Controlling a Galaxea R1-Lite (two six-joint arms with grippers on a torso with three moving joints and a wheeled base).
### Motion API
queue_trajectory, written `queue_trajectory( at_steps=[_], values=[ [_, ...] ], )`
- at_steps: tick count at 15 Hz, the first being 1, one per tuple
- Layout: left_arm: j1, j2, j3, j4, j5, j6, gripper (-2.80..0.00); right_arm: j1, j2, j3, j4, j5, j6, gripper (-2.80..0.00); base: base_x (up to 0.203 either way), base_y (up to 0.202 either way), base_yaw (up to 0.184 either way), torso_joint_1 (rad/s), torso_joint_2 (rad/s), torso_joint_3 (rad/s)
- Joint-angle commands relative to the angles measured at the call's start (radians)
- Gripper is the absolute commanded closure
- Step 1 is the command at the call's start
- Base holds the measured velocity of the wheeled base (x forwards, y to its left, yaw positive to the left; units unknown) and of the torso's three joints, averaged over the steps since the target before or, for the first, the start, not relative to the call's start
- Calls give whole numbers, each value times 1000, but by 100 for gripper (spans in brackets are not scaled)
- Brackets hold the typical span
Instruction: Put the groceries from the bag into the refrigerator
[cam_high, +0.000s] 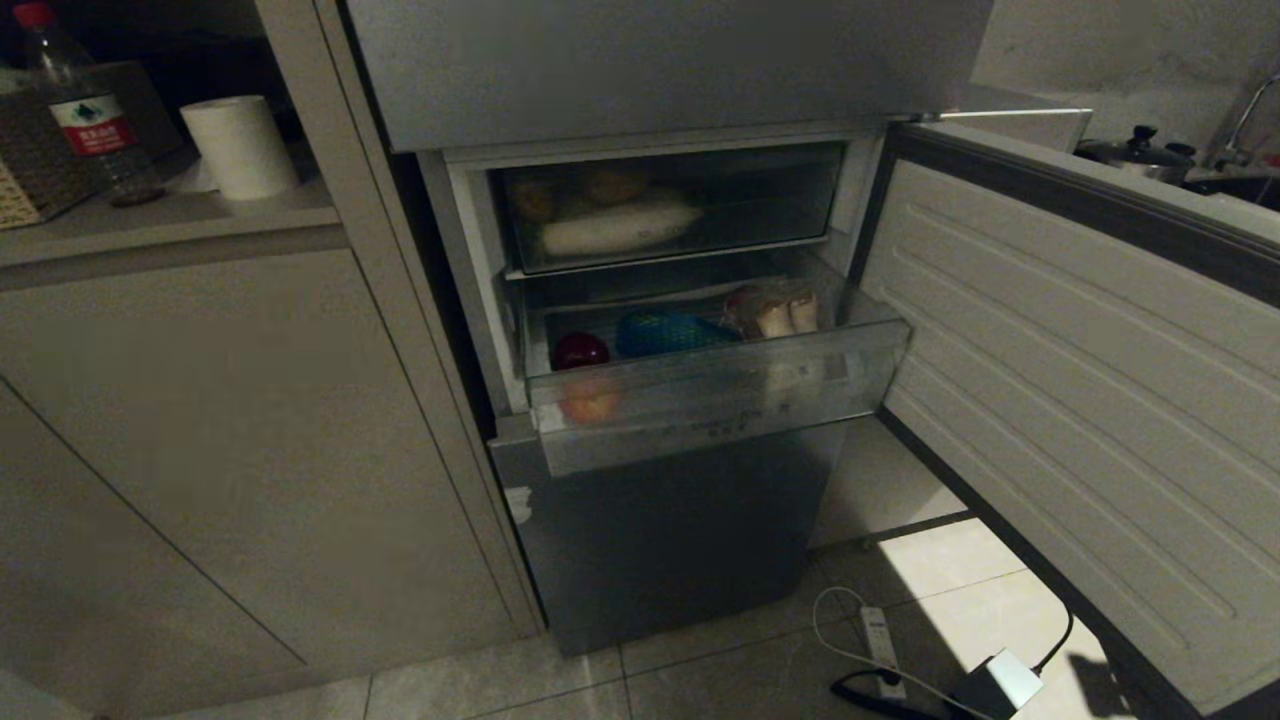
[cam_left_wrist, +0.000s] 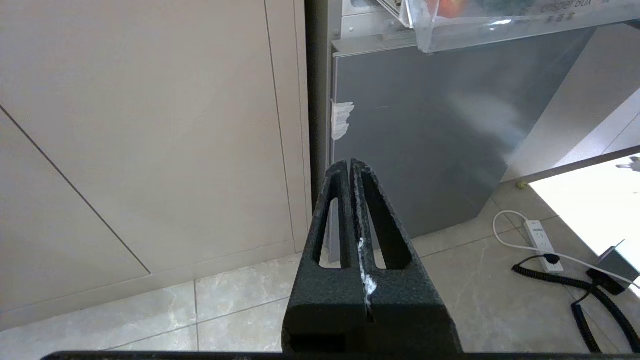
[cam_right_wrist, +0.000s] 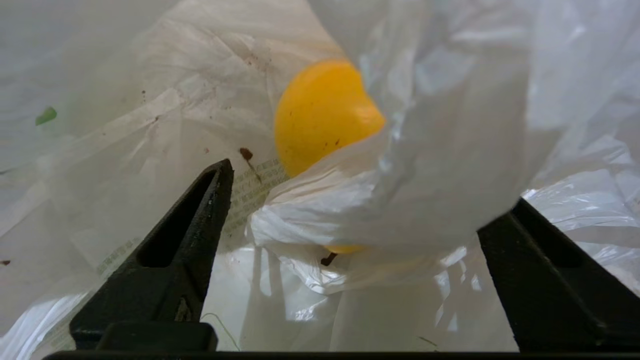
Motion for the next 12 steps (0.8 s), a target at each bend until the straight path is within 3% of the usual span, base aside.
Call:
queue_trajectory(
  at_steps=[1, 12],
  values=[
    [0, 0, 0, 0, 0, 0, 0, 3, -21, 3, 2, 4, -1, -280, 0, 0, 0, 0, 0, 0],
    [0, 0, 0, 0, 0, 0, 0, 16, -74, 67, 1, -11, -6, -280, 0, 0, 0, 0, 0, 0]
  ],
)
